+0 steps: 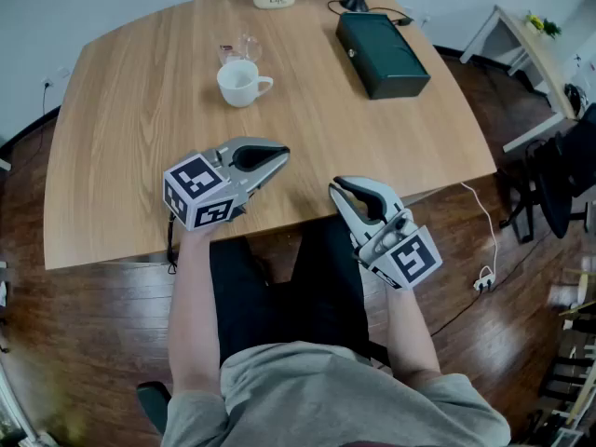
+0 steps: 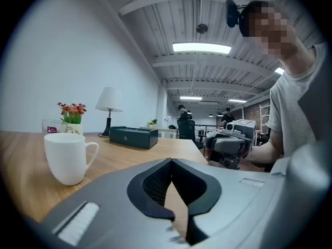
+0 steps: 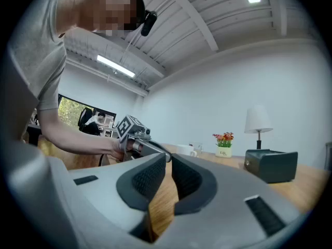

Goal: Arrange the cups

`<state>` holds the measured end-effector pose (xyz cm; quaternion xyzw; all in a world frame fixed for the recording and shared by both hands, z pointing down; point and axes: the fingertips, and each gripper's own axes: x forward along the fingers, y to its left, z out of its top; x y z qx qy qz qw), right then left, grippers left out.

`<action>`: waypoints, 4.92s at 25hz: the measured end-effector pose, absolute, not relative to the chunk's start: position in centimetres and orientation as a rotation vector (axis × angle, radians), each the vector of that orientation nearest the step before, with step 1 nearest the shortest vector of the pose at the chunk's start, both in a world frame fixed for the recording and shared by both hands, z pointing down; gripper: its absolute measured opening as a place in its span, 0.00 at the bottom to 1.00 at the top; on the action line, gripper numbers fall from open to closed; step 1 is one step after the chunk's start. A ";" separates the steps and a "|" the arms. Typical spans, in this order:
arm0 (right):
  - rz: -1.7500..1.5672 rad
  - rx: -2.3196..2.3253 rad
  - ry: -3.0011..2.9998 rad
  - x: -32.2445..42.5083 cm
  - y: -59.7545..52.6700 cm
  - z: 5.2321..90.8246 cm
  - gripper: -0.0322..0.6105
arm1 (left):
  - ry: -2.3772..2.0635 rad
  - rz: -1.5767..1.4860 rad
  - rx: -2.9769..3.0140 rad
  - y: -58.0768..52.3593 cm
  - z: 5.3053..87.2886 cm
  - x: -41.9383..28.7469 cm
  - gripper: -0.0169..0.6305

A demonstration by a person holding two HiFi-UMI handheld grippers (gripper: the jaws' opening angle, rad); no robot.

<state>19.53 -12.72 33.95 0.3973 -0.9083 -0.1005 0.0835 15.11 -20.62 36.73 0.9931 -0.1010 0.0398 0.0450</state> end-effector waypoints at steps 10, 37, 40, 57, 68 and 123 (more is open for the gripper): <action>-0.158 1.204 -2.840 15.3 -14.5 33.0 0.16 | -0.276 0.265 3.034 -20.0 37.5 12.6 0.04; -0.173 1.042 -2.438 11.8 -43.5 32.6 0.28 | -0.284 0.254 3.040 -19.6 37.6 13.0 0.04; -0.163 0.990 -2.433 11.1 -45.4 34.1 0.28 | -0.278 0.256 3.034 -19.4 37.7 13.0 0.04; -0.022 0.889 -2.484 9.7 -47.6 36.2 0.15 | -0.280 0.257 3.031 -19.4 37.5 12.9 0.04; 0.086 1.118 -2.545 17.0 -44.0 34.0 0.15 | -0.277 0.253 3.034 -19.3 37.5 12.8 0.04; 0.298 1.757 -2.140 44.0 -46.7 29.8 0.14 | -0.276 0.255 3.040 -19.4 37.8 12.6 0.04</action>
